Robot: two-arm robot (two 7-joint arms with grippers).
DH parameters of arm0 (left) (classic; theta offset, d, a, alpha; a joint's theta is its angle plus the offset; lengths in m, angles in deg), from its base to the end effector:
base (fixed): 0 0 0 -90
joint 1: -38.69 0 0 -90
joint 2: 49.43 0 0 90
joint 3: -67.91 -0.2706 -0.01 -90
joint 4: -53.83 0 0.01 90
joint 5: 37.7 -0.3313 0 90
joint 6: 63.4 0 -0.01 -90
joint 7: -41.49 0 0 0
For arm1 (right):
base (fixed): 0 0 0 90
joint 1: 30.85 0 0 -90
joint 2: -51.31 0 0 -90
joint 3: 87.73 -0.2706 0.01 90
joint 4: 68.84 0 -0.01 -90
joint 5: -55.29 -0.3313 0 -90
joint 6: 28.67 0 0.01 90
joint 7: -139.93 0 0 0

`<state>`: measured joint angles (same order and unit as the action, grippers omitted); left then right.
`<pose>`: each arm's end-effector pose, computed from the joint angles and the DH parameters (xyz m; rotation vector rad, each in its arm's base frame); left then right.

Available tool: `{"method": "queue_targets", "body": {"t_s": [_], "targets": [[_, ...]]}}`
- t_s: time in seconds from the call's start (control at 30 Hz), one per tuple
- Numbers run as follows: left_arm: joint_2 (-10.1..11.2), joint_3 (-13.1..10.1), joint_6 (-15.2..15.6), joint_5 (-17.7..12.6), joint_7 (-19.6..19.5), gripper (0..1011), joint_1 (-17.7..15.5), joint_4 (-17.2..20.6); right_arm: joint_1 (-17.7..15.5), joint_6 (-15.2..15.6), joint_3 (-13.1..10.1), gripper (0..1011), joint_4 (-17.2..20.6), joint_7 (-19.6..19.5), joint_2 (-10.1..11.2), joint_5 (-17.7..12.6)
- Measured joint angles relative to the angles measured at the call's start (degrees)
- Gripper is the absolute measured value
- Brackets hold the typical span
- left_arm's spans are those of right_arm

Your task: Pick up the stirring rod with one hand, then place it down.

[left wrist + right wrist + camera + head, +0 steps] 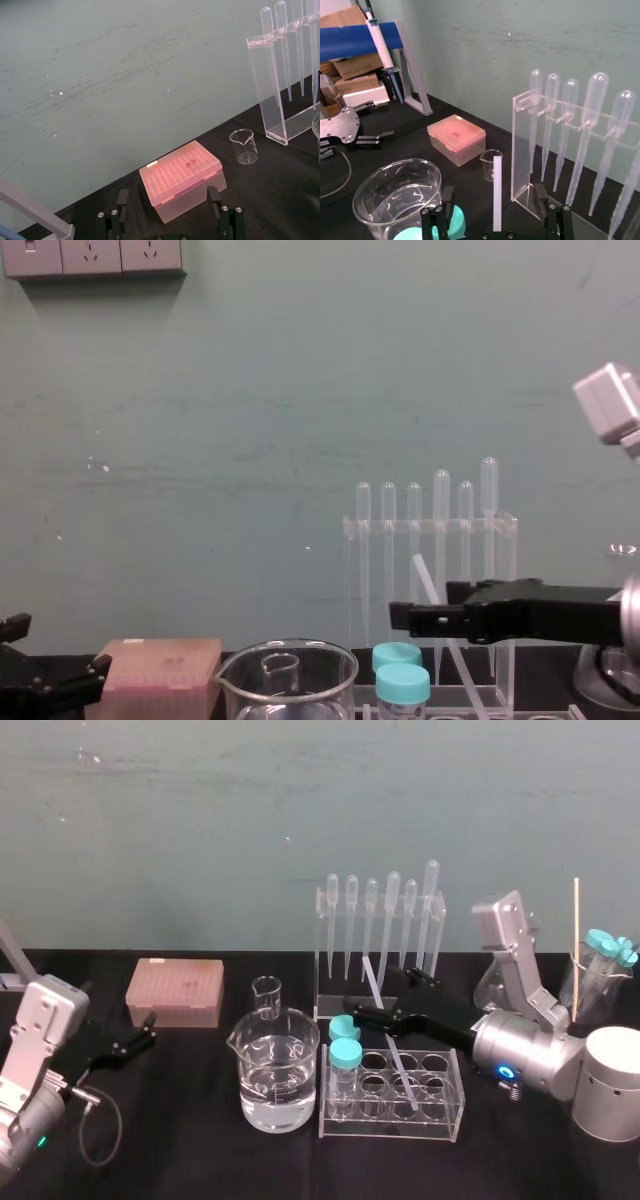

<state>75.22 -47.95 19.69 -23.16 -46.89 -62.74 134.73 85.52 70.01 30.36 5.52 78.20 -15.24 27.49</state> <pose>0.3762 0.0657 -0.2909 0.3046 -0.2852 1.2480 0.4451 -0.0031 -0.2322 -0.1552 0.0805 -0.7665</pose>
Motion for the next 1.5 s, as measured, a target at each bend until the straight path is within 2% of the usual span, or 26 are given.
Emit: {"method": "queue_targets", "body": {"t_s": [0.2, 0.53, 0.63, 0.8, 0.9, 1.03, 1.17, 1.23, 1.33, 1.37, 1.43, 1.5], "targets": [[0.0, 0.0, 0.0, 0.0, 0.0, 1000, 0.0, 0.0, 1.4, 0.3, 0.8, 1003, -2.5, 0.3, -1.5, 1.0], [0.0, 0.0, 0.0, 0.0, 0.0, 1000, 0.0, 0.0, 1.3, 0.3, 0.8, 1003, -2.3, 0.3, -1.4, 0.9], [0.0, 0.0, 0.0, 0.0, 0.0, 1000, 0.0, 0.0, 1.3, 0.3, 0.7, 970, -2.3, 0.3, -1.3, 0.9], [0.0, 0.0, 0.0, 0.0, 0.0, 1000, 0.0, 0.0, 1.2, 0.2, 0.7, 863, -2.2, 0.3, -1.3, 0.8], [0.0, 0.0, 0.0, 0.0, 0.0, 1000, 0.0, 0.0, 1.2, 0.2, 0.7, 734, -2.2, 0.3, -1.3, 0.8], [0.0, 0.0, 0.0, 0.0, 0.0, 1000, 0.0, 0.0, 1.2, 0.2, 0.6, 656, -2.1, 0.3, -1.3, 0.8], [0.0, 0.0, 0.0, 0.0, 0.0, 1000, 0.0, 0.0, 1.2, 0.2, 0.6, 488, -2.1, 0.3, -1.2, 0.8], [0.0, 0.0, 0.0, 0.0, 0.0, 1000, 0.0, 0.0, 1.2, 0.2, 0.6, 448, -2.1, 0.3, -1.2, 0.8], [0.0, 0.0, 0.0, 0.0, 0.0, 1000, 0.0, 0.0, 1.2, 0.2, 0.6, 330, -2.1, 0.3, -1.2, 0.8], [0.0, 0.0, 0.0, 0.0, 0.0, 1000, 0.0, 0.0, 1.2, 0.2, 0.6, 330, -2.1, 0.3, -1.2, 0.8], [0.0, 0.0, 0.0, 0.0, 0.0, 1000, 0.0, 0.0, 1.2, 0.2, 0.6, 226, -2.0, 0.3, -1.2, 0.7], [0.0, 0.0, 0.0, 0.0, 0.0, 1000, 0.0, 0.0, 1.2, 0.2, 0.6, 189, -2.0, 0.3, -1.2, 0.7]]}}
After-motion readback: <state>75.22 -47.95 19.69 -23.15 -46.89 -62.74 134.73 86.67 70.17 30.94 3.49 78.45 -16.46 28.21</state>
